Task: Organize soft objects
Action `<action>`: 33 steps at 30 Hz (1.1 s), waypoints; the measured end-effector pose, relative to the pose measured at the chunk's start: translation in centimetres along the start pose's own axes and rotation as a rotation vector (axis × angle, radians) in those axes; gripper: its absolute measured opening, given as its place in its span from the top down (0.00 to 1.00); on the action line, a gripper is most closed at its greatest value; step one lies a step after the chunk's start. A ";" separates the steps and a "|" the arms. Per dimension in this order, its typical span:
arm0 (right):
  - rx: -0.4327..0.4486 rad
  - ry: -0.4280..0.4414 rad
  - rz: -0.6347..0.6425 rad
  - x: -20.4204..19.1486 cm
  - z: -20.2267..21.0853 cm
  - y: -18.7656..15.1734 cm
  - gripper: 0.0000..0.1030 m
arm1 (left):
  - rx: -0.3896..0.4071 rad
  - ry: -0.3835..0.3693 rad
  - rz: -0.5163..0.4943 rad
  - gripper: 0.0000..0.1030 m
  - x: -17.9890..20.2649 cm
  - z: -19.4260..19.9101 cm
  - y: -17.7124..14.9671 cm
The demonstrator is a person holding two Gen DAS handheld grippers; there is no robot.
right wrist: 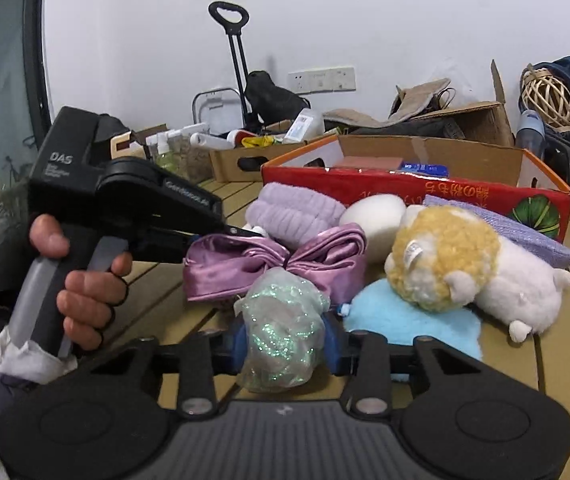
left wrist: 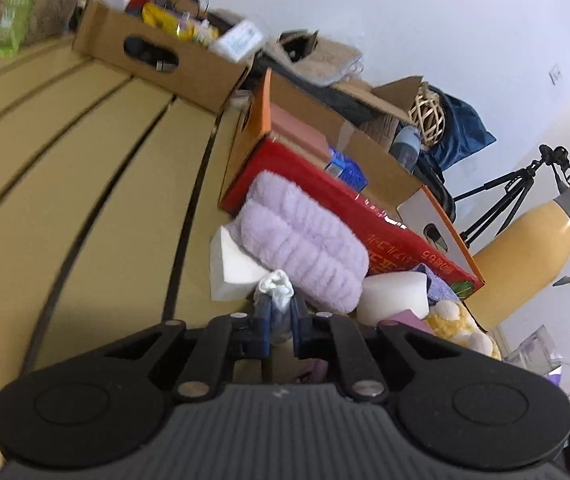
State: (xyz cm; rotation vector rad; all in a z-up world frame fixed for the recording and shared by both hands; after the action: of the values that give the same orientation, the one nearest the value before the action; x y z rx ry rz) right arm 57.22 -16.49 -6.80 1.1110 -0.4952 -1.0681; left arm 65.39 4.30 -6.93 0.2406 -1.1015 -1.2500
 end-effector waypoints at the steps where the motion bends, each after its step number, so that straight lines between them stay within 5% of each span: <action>1: 0.006 -0.002 0.000 0.0 0.1 0.0 0.65 | 0.019 0.001 -0.023 0.91 0.4 0.5 0.1; 8: 0.058 -0.059 -0.033 0.5 2.9 0.0 0.65 | 0.149 0.046 -0.161 0.91 3.2 5.4 -0.7; 20: 0.203 -0.166 -0.062 -0.3 13.2 2.1 0.65 | 0.281 -0.056 -0.281 0.91 9.6 17.7 -5.0; 28: 0.225 -0.175 -0.048 -0.5 15.0 3.0 0.65 | 0.293 -0.078 -0.302 0.91 10.4 17.9 -4.5; 33: 0.205 -0.139 -0.059 2.5 11.8 5.8 0.65 | 0.263 -0.117 -0.332 0.91 11.7 13.4 0.2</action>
State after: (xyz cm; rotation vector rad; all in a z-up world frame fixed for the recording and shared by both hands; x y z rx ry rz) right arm 51.63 -23.99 2.79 1.2419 -0.6979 -1.1705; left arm 54.12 -0.16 6.16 0.5745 -1.3679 -1.4234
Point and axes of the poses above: each gripper's, at about its wrist camera, not at the fingertips, and z roughly against the way its jaws point, x to its right, y to its top, the point moved 5 cm from there along -z, roughly the way its jaws point, and after that the axes turned 4 degrees about x, right-handed, at the moved point
